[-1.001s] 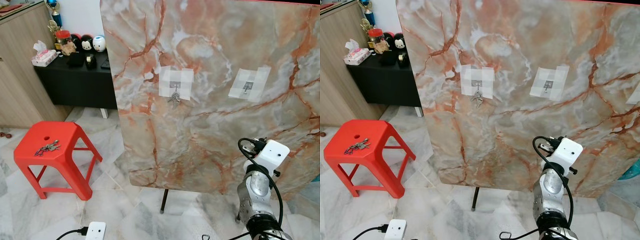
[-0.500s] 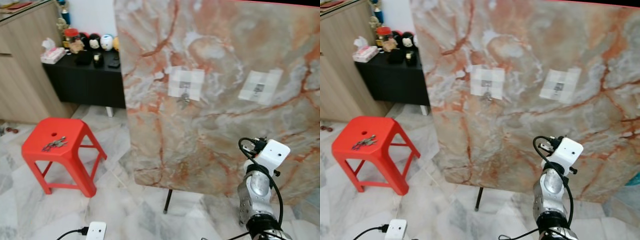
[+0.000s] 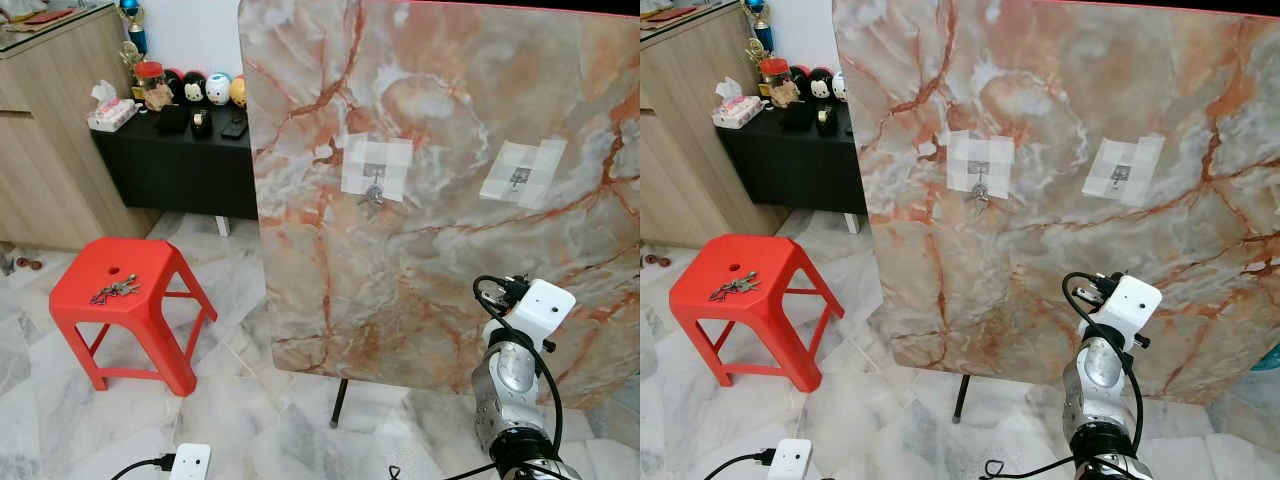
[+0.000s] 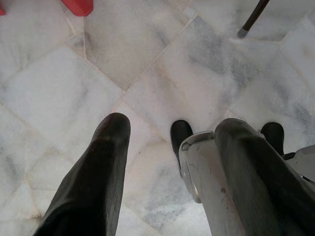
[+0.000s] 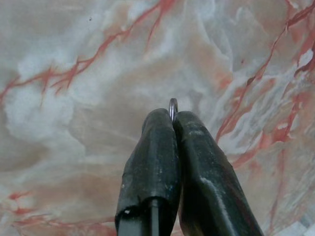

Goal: Hang keys on a hook

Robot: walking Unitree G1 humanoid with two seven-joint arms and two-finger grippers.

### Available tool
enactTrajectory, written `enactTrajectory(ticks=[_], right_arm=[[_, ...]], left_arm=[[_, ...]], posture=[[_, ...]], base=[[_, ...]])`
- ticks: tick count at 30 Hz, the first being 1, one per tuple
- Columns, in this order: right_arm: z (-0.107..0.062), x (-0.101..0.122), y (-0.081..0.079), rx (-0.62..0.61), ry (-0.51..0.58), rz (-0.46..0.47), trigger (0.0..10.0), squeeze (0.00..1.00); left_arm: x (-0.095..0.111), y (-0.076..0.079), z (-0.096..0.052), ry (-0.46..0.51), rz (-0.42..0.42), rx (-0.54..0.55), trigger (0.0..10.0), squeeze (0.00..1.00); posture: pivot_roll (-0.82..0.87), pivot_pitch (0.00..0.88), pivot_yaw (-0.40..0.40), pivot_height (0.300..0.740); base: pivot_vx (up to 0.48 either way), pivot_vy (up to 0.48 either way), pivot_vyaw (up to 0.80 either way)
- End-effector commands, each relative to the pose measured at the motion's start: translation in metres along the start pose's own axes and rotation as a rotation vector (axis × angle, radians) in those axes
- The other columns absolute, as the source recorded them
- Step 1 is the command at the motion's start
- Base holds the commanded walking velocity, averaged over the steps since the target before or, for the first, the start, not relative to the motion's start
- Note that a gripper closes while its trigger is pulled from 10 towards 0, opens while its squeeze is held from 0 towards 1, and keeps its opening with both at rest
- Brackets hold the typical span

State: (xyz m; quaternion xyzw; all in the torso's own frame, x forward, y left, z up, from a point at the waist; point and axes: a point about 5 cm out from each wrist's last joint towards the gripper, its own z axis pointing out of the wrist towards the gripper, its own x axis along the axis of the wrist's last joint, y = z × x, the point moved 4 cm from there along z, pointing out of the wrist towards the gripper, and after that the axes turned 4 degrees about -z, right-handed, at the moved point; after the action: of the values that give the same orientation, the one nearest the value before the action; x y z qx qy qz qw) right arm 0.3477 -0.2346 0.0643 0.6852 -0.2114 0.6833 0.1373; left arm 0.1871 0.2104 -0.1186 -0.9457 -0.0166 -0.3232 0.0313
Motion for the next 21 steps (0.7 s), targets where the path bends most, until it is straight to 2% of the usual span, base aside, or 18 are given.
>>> enactTrajectory(ticks=[1, 4, 9, 21], right_arm=[[0.0031, 0.0019, 0.0001, -0.001, -0.004, -0.001, 10.0, 0.0], [0.0031, 0.0018, -0.0001, 0.0, -0.005, 0.0, 10.0, 0.0], [0.0026, 0.0018, -0.0018, 0.006, -0.004, 0.002, 10.0, 0.0], [0.0023, 0.0011, -0.0019, 0.007, -0.007, 0.003, 10.0, 0.0]], left_arm=[[-0.0044, 0.0016, -0.0005, -0.016, -0.01, 0.001, 10.0, 0.0], [-0.0046, 0.0015, -0.0004, -0.019, -0.015, 0.004, 10.0, 0.0], [-0.005, 0.0013, -0.0003, -0.023, -0.012, 0.006, 10.0, 0.0], [-0.0048, 0.002, -0.0006, -0.017, -0.002, -0.003, 10.0, 0.0]], posture=[[0.02, 0.0, -0.046, 0.74], [0.02, 0.0, -0.046, 0.74], [0.01, 0.0, -0.046, 0.74], [0.02, 0.0, -0.046, 0.74]], base=[[0.0, 0.0, 0.0], [0.0, 0.11, 0.0], [0.0, 0.48, 0.0], [0.0, 0.0, 0.0]])
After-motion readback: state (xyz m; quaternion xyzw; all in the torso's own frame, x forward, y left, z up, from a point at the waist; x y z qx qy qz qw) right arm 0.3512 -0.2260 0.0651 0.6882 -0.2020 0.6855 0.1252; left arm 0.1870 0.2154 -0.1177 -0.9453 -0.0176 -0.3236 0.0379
